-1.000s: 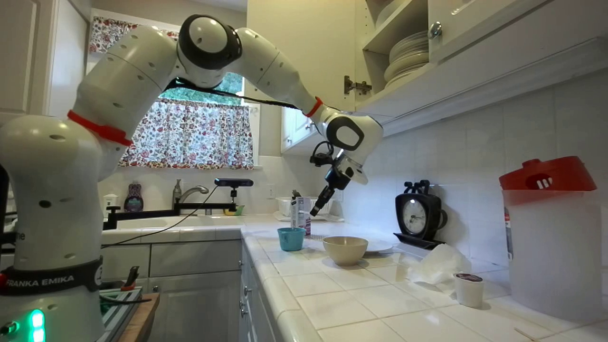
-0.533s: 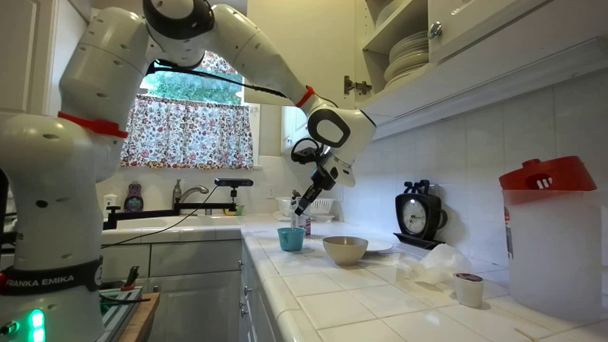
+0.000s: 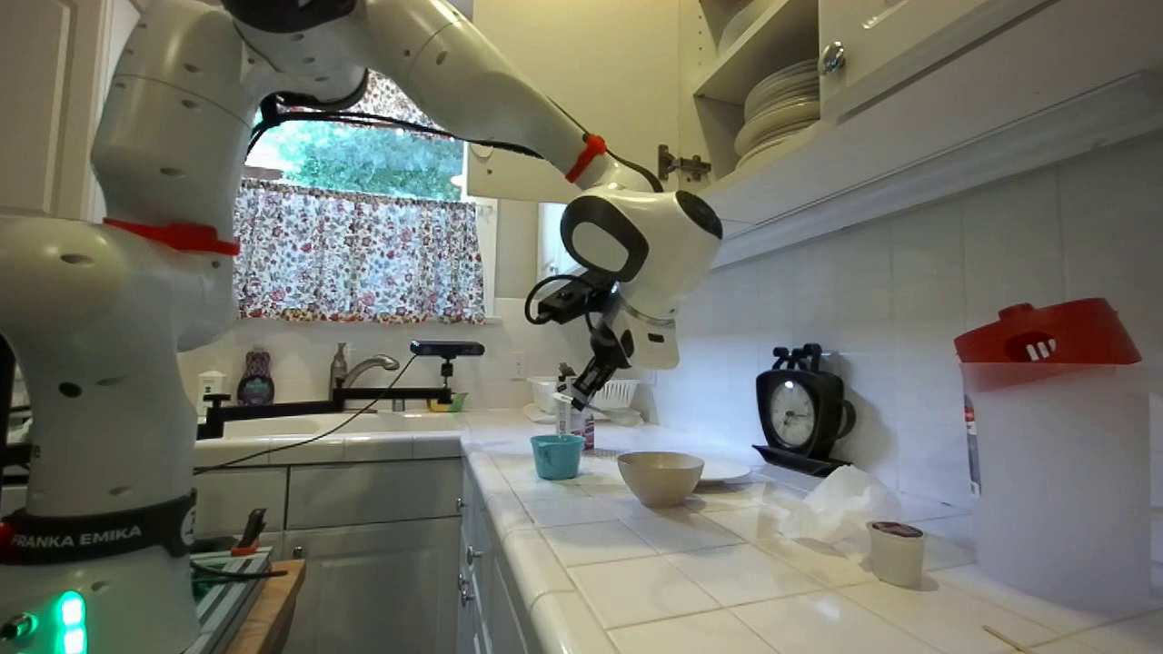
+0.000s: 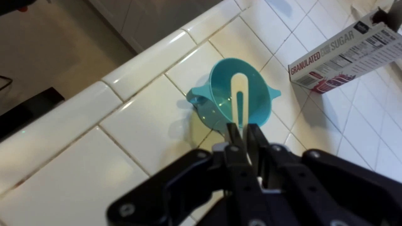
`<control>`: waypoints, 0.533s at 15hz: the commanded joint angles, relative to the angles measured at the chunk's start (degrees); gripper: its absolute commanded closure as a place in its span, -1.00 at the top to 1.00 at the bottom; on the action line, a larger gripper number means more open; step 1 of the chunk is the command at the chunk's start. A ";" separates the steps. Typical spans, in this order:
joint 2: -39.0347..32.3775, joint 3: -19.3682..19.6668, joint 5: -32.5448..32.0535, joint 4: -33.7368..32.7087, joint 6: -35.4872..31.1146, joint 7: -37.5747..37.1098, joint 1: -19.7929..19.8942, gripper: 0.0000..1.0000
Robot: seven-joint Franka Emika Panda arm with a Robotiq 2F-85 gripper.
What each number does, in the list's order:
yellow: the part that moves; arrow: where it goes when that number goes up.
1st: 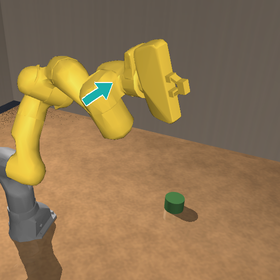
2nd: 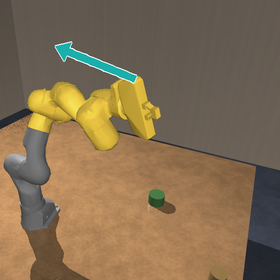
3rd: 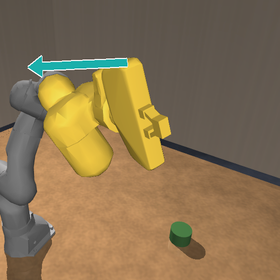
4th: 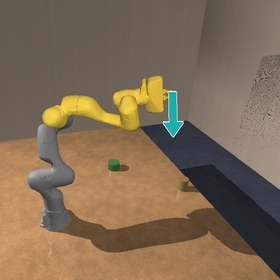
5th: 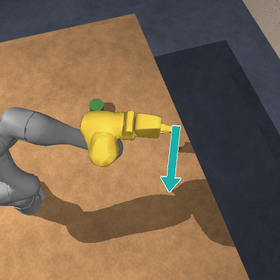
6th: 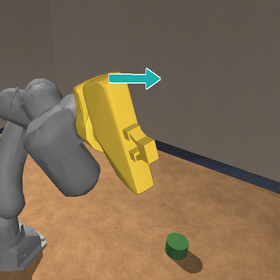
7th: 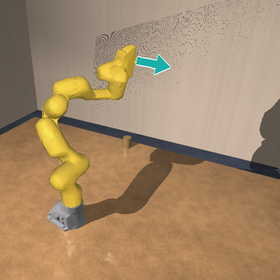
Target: Use the plastic spoon to stir the contents of the ceramic bowl
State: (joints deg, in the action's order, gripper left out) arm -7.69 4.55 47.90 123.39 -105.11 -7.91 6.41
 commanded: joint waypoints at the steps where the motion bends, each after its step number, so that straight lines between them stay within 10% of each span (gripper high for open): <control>1: 1.65 0.85 7.15 3.17 -2.12 7.17 0.78 -0.94; 8: -0.43 2.23 18.23 3.56 -0.74 16.93 2.27 -0.94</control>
State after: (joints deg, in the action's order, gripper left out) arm -7.98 6.38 60.95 126.05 -106.88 3.79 7.94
